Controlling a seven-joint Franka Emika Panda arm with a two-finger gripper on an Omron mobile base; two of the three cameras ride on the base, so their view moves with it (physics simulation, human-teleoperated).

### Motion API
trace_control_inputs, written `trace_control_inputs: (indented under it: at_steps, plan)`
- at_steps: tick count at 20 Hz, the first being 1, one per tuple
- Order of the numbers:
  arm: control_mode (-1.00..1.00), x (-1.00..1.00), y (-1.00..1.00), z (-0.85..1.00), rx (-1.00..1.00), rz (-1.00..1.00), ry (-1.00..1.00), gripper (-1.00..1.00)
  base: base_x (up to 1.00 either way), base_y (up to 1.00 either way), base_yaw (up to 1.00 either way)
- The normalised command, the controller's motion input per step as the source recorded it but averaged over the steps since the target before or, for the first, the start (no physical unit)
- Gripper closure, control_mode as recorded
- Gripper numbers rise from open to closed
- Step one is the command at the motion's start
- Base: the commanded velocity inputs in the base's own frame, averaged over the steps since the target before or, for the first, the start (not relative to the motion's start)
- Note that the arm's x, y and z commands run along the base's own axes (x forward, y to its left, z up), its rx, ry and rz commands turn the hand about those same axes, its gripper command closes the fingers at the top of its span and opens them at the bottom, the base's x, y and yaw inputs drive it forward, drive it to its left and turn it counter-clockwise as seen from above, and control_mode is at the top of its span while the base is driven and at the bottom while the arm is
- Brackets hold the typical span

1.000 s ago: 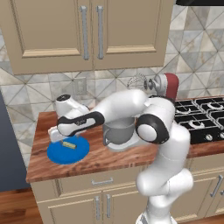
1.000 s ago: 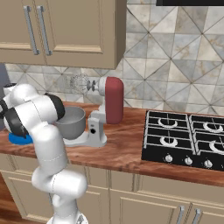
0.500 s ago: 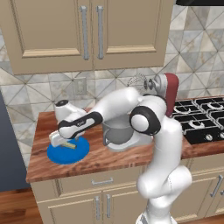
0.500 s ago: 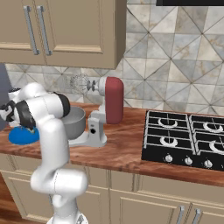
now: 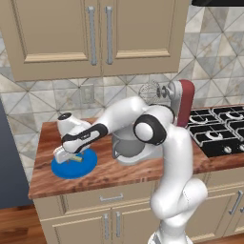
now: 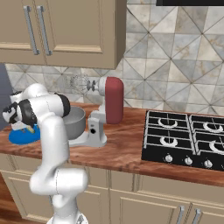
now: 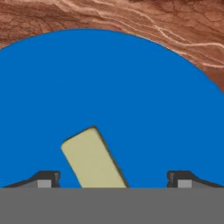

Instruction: Add butter and sugar cubes to the stand mixer bowl and then turn on the stand mixer to begin making frosting.

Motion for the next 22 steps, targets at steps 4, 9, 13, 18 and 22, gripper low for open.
trace_control_inputs:
  at_steps: [4,9,13,18,22]
  plan:
    - [-1.0,0.07,0.12,-0.38,-0.04,0.07,0.04,1.0,0.0,0.0,0.0]
    - [-1.0,-0.02,0.0,-0.15,0.0,0.04,0.0,1.0,0.0,0.0,0.0]
    - [-1.0,-0.25,-0.02,0.05,0.0,0.0,0.0,1.0,0.0,0.0,0.0]
    - [-1.0,-0.39,-0.14,0.79,0.1,0.0,-0.16,1.0,0.0,0.0,0.0]
    - [-1.0,-0.47,-0.27,1.0,0.11,0.0,-0.27,1.0,0.0,0.0,0.0]
